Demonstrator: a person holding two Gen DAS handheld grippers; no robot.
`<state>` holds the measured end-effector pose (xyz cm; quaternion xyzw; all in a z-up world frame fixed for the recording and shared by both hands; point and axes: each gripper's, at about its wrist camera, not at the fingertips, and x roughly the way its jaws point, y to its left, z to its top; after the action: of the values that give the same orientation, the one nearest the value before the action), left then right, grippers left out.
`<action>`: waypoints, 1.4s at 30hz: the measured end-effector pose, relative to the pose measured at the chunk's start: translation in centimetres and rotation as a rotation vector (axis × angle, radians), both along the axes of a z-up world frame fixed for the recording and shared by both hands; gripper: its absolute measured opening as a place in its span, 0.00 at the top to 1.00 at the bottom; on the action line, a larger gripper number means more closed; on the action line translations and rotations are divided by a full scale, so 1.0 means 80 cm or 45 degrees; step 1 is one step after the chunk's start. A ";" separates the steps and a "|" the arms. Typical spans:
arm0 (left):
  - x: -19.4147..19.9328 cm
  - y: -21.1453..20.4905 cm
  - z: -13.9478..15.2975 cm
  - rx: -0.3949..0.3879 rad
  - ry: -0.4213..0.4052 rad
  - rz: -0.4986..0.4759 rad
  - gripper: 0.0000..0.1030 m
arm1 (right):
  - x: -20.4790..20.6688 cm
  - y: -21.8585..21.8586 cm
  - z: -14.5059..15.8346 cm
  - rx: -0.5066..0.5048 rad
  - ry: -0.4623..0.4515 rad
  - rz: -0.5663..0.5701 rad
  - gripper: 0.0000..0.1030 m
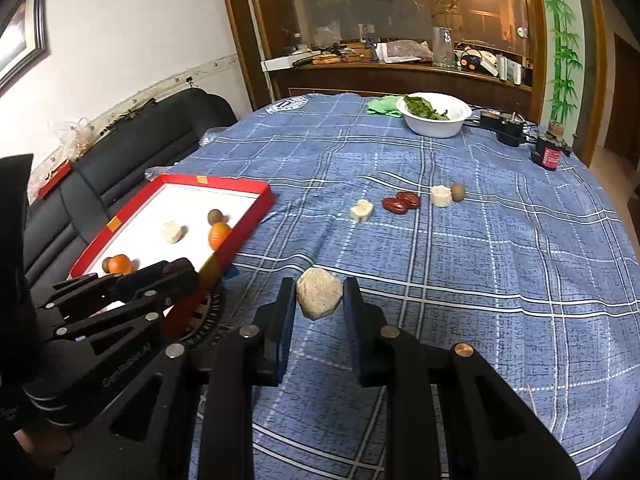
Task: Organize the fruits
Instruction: 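Carry the brown fruit and red date over the red-rimmed tray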
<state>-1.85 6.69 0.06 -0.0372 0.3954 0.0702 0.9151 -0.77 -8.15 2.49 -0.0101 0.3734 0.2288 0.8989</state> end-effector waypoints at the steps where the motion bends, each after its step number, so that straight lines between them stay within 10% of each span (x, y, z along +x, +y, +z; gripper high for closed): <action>1: -0.001 0.003 0.000 0.001 0.001 0.007 0.78 | -0.001 0.003 0.000 0.003 -0.001 0.008 0.75; 42: -0.027 0.131 -0.009 -0.018 0.013 0.324 0.79 | -0.017 0.142 0.014 0.034 -0.035 0.303 0.75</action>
<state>-3.98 17.15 -0.64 -0.0931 0.3925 0.1833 0.8965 -2.13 3.18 3.59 -0.0454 0.3540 0.3385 0.8706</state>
